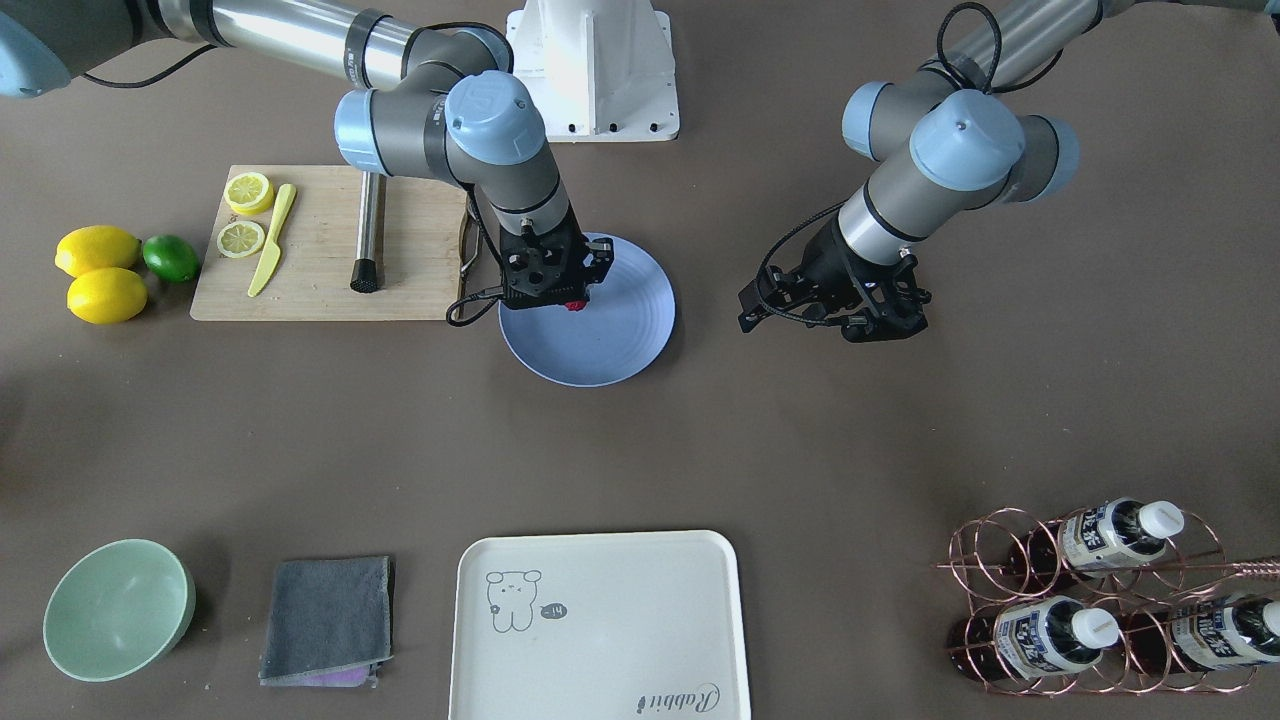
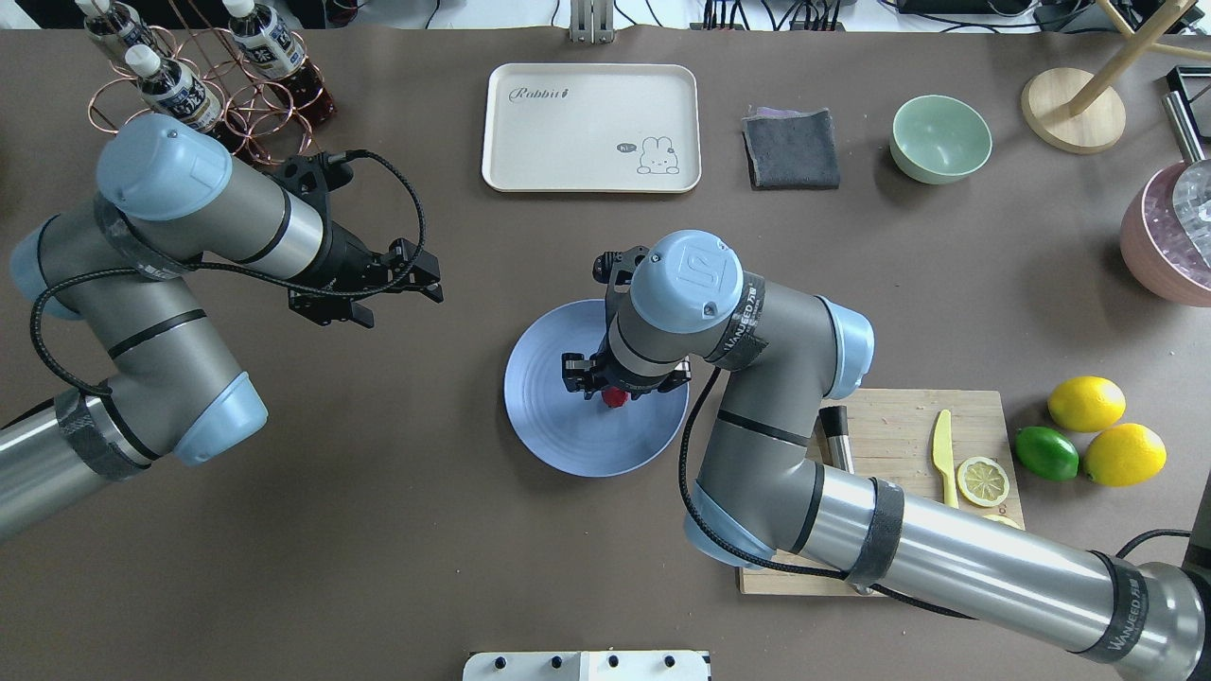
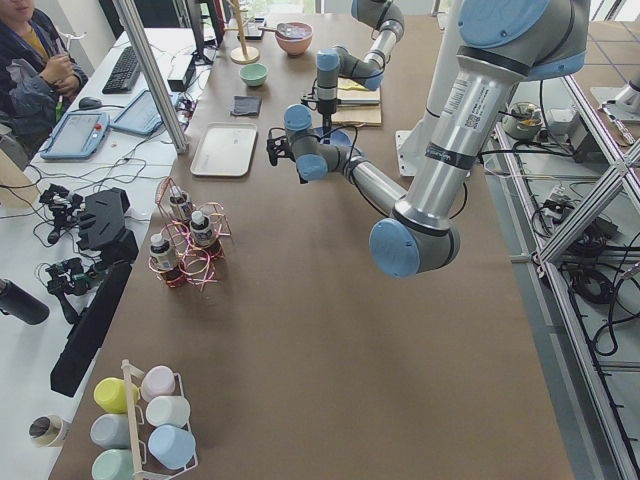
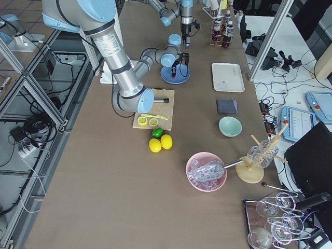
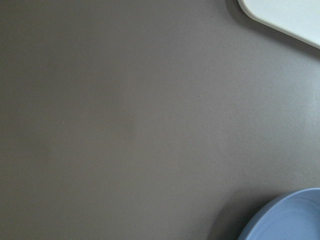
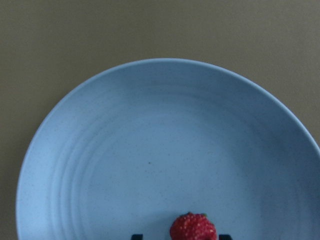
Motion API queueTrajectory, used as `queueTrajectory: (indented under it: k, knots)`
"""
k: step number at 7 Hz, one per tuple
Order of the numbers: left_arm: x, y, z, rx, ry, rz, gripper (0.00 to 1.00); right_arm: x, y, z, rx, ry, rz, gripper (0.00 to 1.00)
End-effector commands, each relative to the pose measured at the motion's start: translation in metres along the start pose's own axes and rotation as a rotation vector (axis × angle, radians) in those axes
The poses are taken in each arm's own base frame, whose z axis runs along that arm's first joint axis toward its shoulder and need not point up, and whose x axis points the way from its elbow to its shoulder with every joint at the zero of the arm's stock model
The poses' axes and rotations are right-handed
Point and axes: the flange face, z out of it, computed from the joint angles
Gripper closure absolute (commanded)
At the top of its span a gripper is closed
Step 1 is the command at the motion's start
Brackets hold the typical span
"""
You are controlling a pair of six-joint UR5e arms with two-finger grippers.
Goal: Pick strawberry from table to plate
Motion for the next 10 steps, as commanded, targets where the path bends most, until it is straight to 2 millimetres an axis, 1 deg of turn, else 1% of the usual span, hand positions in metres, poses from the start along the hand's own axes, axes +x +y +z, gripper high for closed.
queueTrajectory:
  k: [1, 2, 3, 4, 5, 6, 7, 8, 9, 10]
  knots:
    - [0.002, -0.001, -0.007, 0.006, 0.002, 0.030, 0.03, 0.021, -0.032, -0.030, 0.008, -0.015, 0.024, 0.00]
    - [-0.001, -0.009, -0.019, 0.015, -0.037, 0.106, 0.03, 0.048, -0.057, -0.054, 0.001, -0.031, -0.010, 0.00]
    - [-0.023, -0.007, -0.048, 0.024, -0.086, 0.157, 0.03, 0.095, -0.085, -0.078, -0.005, -0.033, -0.032, 0.00]
    - [-0.051, -0.007, -0.068, 0.023, -0.136, 0.223, 0.03, 0.156, -0.114, -0.105, -0.013, -0.033, -0.052, 0.00]
    - [-0.084, -0.019, -0.083, 0.030, -0.168, 0.275, 0.03, 0.230, -0.131, -0.132, -0.012, -0.026, -0.096, 0.00]
    - [-0.139, -0.039, -0.110, 0.004, -0.184, 0.317, 0.03, 0.292, -0.140, -0.146, -0.008, 0.001, -0.138, 0.00]
    - [-0.194, -0.055, -0.140, 0.004, -0.204, 0.343, 0.03, 0.350, -0.146, -0.165, -0.022, 0.028, -0.162, 0.00]
    - [-0.252, -0.059, -0.163, -0.010, -0.232, 0.400, 0.03, 0.423, -0.133, -0.181, -0.037, 0.080, -0.187, 0.00]
    - [-0.302, -0.072, -0.189, -0.018, -0.222, 0.412, 0.03, 0.502, -0.117, -0.205, -0.047, 0.115, -0.240, 0.00]
    - [-0.342, -0.069, -0.197, -0.038, -0.229, 0.406, 0.03, 0.553, -0.107, -0.226, -0.073, 0.135, -0.259, 0.00]
